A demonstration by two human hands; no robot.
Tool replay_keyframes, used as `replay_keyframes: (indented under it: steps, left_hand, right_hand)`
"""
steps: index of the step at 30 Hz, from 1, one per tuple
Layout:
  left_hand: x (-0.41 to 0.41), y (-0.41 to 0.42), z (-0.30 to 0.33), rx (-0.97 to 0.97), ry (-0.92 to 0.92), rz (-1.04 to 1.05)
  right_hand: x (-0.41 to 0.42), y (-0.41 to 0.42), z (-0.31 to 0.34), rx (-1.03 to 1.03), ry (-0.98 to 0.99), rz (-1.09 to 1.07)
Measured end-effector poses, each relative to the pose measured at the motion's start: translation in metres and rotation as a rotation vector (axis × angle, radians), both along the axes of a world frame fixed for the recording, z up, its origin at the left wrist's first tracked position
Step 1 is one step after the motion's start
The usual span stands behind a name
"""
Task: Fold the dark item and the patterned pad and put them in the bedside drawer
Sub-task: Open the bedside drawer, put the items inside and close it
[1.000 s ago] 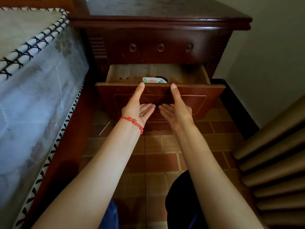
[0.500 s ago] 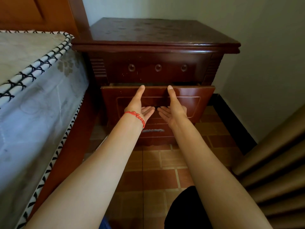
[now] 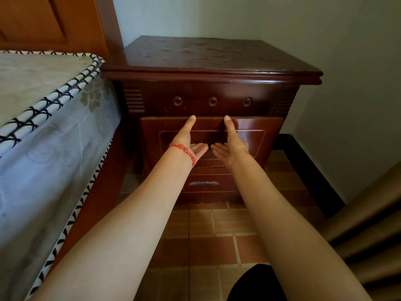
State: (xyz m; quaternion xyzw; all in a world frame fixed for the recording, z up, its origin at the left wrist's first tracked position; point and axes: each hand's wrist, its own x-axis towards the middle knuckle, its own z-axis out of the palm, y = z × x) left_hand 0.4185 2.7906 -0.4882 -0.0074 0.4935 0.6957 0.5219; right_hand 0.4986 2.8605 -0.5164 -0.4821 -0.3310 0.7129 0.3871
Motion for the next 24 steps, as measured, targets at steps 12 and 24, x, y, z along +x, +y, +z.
replay_keyframes:
  steps: [12,24]
  left_hand:
    - [-0.012,0.011,-0.008,-0.005,0.002,-0.002]
    - [-0.014,0.016,-0.01,-0.022,0.032,0.028]
  right_hand:
    - [-0.008,0.008,-0.003,-0.016,0.004,-0.006]
    - [-0.004,0.011,0.006,-0.037,-0.037,0.051]
